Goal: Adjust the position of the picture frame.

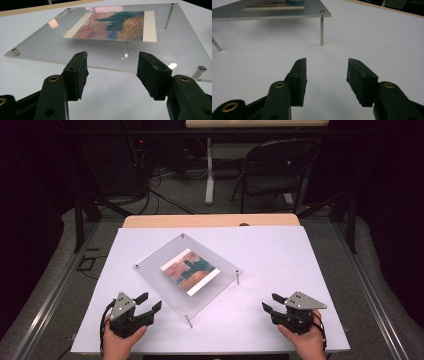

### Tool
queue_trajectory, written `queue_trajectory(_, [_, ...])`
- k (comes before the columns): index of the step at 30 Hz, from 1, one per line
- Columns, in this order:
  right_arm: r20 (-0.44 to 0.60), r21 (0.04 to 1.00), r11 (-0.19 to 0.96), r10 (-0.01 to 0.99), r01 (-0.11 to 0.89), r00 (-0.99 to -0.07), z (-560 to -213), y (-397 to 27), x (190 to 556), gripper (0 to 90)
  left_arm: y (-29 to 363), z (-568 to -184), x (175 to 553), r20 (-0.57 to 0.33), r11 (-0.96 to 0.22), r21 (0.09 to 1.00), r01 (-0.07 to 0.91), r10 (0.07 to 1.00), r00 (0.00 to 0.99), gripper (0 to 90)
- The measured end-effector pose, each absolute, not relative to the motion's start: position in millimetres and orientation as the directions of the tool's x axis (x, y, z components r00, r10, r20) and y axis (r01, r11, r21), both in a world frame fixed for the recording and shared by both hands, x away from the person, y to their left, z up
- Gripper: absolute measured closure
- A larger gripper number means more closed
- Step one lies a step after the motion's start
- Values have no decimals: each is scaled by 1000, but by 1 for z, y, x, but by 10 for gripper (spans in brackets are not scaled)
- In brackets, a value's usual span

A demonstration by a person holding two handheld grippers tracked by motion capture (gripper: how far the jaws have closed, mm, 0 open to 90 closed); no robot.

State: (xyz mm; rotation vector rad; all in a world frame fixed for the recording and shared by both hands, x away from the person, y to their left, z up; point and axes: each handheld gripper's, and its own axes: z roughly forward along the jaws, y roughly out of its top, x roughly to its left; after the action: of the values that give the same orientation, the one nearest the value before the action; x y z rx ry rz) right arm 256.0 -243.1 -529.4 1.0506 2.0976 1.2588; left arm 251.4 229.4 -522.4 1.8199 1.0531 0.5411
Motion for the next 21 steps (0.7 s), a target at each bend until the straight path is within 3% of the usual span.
queue_trajectory(6, [-40, 882, 311, 799, 354, -600, -529, -238, 255, 436, 230, -520, 248, -102, -170, 891, 421, 828, 551, 416])
queue_trajectory(15, [14, 878, 276, 802, 391, -597, -532, -243, 262, 454, 226, -521, 247, -128, -160, 880, 447, 826, 548, 444])
queue_trajectory(21, [-13, 876, 303, 792, 375, -610, -528, -239, 261, 485, 222, -521, 241, -179, -135, 863, 487, 819, 545, 465])
